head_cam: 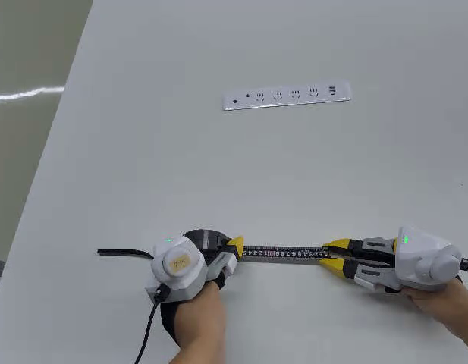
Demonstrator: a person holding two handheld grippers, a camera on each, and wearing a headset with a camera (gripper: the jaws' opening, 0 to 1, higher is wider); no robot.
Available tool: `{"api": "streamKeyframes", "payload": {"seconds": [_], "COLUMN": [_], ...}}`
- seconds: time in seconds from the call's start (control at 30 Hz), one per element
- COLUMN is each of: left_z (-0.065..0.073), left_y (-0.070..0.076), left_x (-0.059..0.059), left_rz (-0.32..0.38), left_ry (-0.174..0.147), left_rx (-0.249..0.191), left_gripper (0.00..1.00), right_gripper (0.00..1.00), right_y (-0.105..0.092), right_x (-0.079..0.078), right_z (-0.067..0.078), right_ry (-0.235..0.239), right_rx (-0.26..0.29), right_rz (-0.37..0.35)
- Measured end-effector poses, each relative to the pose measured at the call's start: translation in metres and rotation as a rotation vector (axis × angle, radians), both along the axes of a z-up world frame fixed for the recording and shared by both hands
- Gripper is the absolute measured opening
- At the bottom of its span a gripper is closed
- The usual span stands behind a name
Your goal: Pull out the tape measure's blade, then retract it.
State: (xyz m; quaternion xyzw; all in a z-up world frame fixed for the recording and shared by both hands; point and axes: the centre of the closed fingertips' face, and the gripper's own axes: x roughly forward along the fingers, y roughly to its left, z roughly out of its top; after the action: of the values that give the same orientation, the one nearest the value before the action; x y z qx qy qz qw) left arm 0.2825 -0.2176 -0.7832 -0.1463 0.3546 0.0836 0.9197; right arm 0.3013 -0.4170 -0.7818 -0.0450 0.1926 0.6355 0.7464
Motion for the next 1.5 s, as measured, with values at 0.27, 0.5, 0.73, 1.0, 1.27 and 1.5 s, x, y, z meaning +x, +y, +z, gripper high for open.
{"api": "streamKeyframes", "payload": {"seconds": [0.27,0.5,0.73,1.0,1.27,1.5], "left_z": [0.000,0.000,0.001,0.000,0.000,0.000], "left_y": [0.000,0.000,0.000,0.000,0.000,0.000], "left_x": [0.000,0.000,0.000,0.000,0.000,0.000], "left_rz": [0.000,0.000,0.000,-0.003,-0.002,-0.004], "left_ry": [0.001,-0.001,-0.001,0.000,-0.002,-0.001], "left_rx": [0.000,-0.001,-0.001,-0.002,-0.001,-0.002], "left_gripper": [0.72,0.72,0.72,0.72,0.72,0.72], "right_gripper": [0.12,0.12,0.12,0.12,0.12,0.12], "right_y": [0.018,0.028,0.039,0.048,0.052,0.063], "right_x": [-0.003,-0.004,-0.006,-0.006,-0.006,-0.006], "right_z": [-0.001,0.000,0.000,-0.001,-0.001,0.000], "right_ry": [-0.005,-0.001,0.001,0.004,0.002,0.008], "right_rx": [-0.001,-0.002,-0.004,-0.010,-0.007,0.002], "right_rz": [0.023,0.037,0.055,0.065,0.071,0.083]}}
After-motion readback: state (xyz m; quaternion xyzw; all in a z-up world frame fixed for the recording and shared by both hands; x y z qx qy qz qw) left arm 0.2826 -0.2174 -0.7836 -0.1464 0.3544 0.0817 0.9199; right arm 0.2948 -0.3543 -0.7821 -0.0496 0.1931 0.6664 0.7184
